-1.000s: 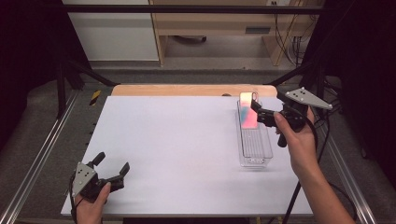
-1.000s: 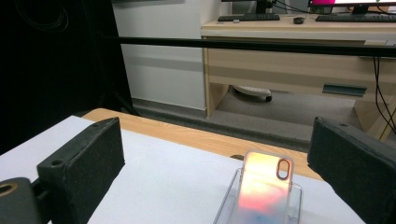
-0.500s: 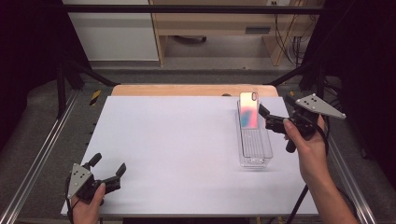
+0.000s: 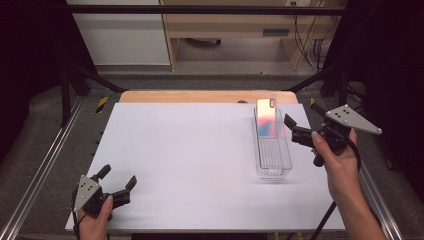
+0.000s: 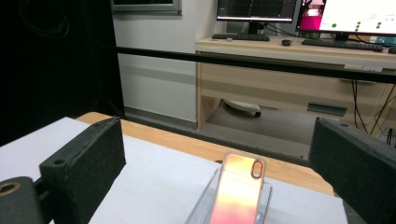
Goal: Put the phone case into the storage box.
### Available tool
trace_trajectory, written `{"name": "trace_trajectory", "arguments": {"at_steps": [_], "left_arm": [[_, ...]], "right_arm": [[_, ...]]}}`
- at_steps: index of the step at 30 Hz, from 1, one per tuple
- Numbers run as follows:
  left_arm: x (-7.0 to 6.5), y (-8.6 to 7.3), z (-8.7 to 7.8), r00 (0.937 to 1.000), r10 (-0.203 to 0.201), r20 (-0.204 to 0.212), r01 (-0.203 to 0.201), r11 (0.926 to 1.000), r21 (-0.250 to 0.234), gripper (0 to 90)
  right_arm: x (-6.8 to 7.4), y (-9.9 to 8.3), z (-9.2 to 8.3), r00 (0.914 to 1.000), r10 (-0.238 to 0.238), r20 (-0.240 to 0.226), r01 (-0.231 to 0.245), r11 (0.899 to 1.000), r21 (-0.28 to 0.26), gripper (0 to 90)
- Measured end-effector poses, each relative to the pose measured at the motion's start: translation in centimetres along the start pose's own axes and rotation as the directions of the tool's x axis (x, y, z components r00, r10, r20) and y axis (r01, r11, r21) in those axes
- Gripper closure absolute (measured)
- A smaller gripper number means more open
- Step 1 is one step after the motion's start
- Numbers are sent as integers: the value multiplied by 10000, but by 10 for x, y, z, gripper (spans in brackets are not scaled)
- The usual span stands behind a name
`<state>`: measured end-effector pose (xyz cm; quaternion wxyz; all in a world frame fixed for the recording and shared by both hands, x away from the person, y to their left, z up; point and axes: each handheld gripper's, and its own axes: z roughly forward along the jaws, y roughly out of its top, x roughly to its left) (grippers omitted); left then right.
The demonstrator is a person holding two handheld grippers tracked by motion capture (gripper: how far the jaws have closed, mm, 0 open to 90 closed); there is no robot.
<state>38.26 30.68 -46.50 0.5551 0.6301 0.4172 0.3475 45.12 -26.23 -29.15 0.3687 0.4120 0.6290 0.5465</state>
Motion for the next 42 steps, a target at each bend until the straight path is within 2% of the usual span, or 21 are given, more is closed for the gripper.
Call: {"name": "trace_trajectory", "arguments": {"at_steps": [4, 10, 26, 42], "left_arm": [[0, 0, 0, 10000, 5, 4, -5, 10000, 10, 17], [0, 0, 0, 10000, 10, 0, -10, 10000, 11, 17], [-1, 0, 0, 10000, 38, 46, -38, 10000, 29, 17], [-3, -1, 1, 9999, 106, 77, -107, 9999, 99, 17]], "right_arm": [[-3, -4, -5, 9997, -198, 114, 198, 9998, 16, 39], [-7, -12, -12, 9997, -212, 142, 212, 9998, 20, 39], [-22, -33, -38, 9991, 114, 410, -102, 9995, -306, 40], [-31, -66, -57, 9977, 324, 593, -293, 9982, -515, 39]]}}
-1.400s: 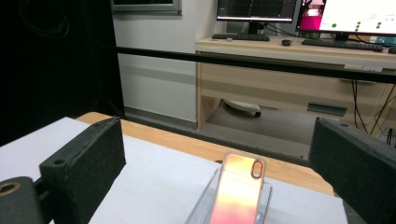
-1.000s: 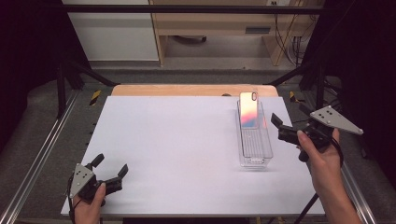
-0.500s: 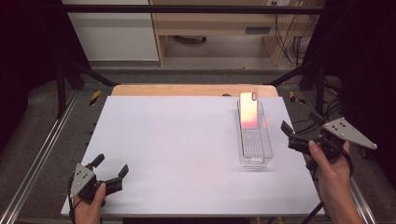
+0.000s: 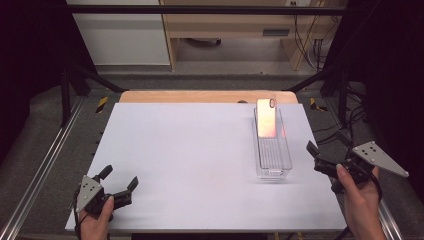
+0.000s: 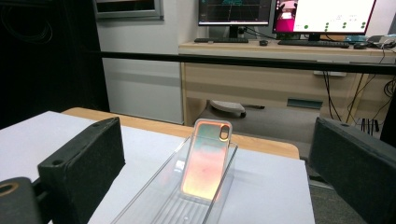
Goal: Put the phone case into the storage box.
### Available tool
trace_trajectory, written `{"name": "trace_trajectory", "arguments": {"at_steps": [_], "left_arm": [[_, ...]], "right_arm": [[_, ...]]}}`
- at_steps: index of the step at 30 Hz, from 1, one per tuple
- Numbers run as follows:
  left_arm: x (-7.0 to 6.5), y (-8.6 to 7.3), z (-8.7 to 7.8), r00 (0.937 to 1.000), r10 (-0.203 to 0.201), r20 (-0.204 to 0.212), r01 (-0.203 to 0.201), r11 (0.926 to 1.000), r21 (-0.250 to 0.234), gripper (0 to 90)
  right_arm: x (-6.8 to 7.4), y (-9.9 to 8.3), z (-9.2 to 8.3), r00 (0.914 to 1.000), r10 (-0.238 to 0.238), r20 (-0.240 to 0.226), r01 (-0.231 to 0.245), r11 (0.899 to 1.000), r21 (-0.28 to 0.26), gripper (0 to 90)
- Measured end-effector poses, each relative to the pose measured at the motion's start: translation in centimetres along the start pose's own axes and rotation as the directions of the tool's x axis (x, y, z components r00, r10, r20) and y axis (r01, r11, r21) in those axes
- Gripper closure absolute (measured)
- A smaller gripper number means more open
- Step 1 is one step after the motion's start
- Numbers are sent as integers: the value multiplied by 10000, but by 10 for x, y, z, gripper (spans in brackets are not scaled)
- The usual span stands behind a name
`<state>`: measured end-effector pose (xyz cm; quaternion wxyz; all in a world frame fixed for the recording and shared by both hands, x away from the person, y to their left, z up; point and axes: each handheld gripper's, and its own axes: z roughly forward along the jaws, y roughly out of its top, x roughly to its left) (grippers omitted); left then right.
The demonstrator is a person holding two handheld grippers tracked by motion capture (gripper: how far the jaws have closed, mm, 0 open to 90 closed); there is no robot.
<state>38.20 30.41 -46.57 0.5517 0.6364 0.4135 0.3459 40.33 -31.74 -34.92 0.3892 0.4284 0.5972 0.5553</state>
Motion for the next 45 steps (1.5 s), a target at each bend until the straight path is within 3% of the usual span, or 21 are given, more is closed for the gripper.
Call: {"name": "trace_trajectory", "arguments": {"at_steps": [9, 25, 37, 45], "left_arm": [[0, 0, 0, 10000, -9, 7, 9, 10000, 2, 17], [-1, 0, 1, 10000, 29, 61, -29, 10000, 26, 17], [-2, 0, 1, 9999, 40, 138, -41, 10000, 37, 17], [-2, 0, 1, 9997, 161, 191, -163, 9998, 83, 17]], "right_arm": [[1, -24, -3, 9997, 251, -70, -250, 9996, 136, 39], [19, -55, 6, 9982, 317, -516, -296, 9987, 420, 37], [27, -67, 11, 9977, 204, -653, -178, 9990, 403, 37], [34, -75, 14, 9956, 367, -863, -341, 9989, 317, 33]]}}
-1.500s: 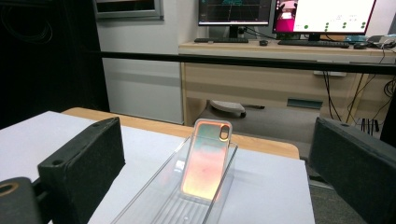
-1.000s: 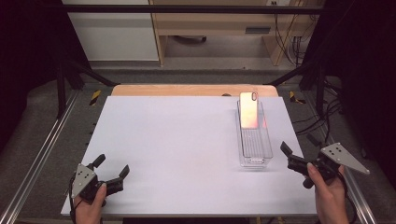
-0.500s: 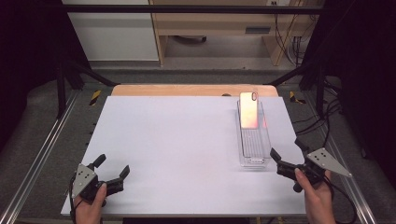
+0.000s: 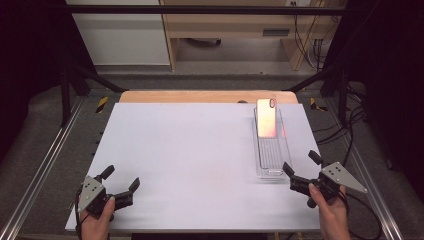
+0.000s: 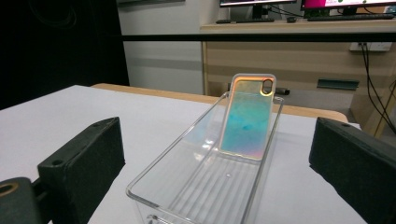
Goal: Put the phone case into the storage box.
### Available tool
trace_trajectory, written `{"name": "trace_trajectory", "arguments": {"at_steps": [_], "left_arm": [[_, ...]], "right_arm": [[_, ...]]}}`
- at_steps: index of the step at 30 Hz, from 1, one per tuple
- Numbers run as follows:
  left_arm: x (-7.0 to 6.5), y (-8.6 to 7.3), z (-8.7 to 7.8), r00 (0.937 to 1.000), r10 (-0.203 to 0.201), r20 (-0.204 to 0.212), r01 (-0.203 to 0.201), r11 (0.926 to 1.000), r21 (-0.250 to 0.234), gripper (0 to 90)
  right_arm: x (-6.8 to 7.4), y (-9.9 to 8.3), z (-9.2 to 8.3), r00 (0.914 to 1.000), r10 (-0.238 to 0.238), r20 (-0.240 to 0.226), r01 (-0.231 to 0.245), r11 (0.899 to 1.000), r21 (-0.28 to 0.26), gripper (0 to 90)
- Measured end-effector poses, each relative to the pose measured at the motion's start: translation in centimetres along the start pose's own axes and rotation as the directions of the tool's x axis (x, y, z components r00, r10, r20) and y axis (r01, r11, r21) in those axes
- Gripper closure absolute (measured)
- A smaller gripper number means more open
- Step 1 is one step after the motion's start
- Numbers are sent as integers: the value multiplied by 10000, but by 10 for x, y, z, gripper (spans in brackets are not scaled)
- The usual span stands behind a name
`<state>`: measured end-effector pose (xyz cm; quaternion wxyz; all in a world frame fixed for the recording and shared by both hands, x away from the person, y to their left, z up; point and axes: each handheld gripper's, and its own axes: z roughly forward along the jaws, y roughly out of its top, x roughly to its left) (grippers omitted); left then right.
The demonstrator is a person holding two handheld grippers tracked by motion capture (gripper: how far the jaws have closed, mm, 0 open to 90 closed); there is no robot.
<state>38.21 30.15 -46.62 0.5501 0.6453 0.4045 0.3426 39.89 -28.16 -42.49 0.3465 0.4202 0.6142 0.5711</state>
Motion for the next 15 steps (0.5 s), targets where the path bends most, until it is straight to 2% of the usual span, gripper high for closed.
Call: {"name": "trace_trajectory", "arguments": {"at_steps": [15], "left_arm": [[0, 0, 0, 10000, -6, 26, 6, 10000, 3, 17]], "right_arm": [[11, -14, 14, 9994, -157, -298, 160, 9998, 104, 30]]}}
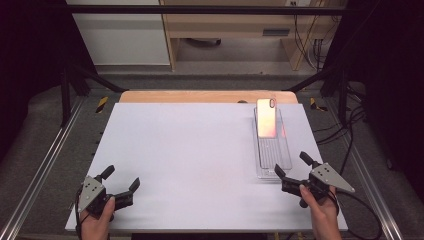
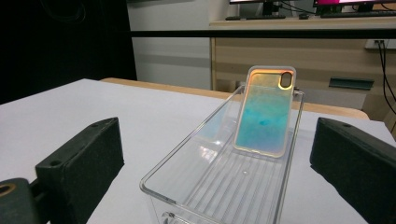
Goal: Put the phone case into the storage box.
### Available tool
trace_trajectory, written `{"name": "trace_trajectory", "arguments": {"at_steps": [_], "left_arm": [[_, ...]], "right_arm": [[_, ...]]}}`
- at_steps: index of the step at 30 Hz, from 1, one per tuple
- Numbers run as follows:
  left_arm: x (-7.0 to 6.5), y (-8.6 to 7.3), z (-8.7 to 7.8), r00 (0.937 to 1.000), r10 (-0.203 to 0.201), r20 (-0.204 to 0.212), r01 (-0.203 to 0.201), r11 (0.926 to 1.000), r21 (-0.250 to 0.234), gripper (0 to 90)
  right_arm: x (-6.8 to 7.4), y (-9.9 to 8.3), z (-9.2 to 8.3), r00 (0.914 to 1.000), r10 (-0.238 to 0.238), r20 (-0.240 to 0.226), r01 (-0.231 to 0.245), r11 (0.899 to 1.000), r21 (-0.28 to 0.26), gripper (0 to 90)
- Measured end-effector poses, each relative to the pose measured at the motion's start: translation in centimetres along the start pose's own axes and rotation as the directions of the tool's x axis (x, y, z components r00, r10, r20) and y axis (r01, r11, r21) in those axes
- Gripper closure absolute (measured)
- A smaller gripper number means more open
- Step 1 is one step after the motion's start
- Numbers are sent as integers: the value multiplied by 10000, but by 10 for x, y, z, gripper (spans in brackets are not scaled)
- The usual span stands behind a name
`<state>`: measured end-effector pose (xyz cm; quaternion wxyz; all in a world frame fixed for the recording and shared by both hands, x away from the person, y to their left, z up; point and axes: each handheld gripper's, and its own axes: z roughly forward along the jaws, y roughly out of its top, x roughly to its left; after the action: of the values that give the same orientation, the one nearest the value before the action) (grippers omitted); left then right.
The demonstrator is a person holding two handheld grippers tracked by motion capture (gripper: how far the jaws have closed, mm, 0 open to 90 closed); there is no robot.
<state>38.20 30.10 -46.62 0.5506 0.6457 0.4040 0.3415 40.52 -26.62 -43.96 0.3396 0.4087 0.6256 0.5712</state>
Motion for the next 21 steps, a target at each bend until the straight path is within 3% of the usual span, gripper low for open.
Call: {"name": "trace_trajectory", "arguments": {"at_steps": [21], "left_arm": [[-1, 0, 1, 9999, 97, 141, -98, 9999, 83, 17]], "right_arm": [[6, -11, 10, 9997, -178, -164, 177, 9998, -97, 29]]}}
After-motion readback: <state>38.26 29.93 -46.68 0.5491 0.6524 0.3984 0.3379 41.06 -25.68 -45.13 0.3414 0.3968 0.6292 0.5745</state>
